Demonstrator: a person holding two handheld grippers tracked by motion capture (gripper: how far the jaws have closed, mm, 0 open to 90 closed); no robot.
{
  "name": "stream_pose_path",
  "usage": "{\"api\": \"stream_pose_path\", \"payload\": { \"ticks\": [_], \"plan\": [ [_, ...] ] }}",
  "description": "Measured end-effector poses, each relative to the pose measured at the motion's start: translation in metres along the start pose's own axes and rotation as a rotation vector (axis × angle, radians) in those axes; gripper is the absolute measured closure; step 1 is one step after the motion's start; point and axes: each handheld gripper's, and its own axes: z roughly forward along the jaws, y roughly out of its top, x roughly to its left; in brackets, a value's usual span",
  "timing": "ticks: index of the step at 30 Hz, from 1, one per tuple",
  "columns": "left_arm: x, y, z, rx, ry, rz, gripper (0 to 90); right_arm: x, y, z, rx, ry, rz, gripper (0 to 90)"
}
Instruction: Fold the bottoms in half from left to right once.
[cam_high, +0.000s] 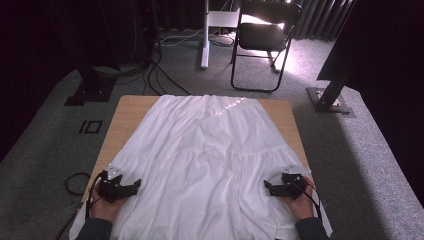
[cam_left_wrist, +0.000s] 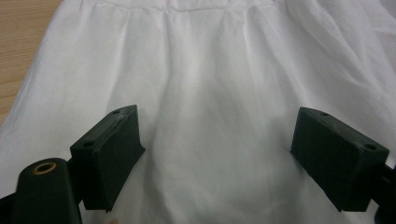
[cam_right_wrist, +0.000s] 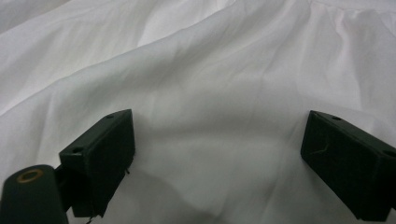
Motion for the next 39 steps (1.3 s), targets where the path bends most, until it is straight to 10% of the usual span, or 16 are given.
{"api": "stream_pose_path", "payload": {
  "ticks": [21,30,39],
  "plan": [
    [0.02,0.002,-0.032,-0.041,0.052,-0.038,28.4,0.0,0.0,0.0,0.0,-0.001,0.0,9.4],
    [0.044,-0.014,-0.032,0.011,0.145,-0.063,9.7,0.0,0.0,0.0,-0.001,-0.002,0.001,9.6],
    [0.049,-0.019,-0.021,0.052,0.069,-0.081,6.0,0.0,-0.001,-0.001,-0.002,-0.004,0.002,9.6]
  ]
}}
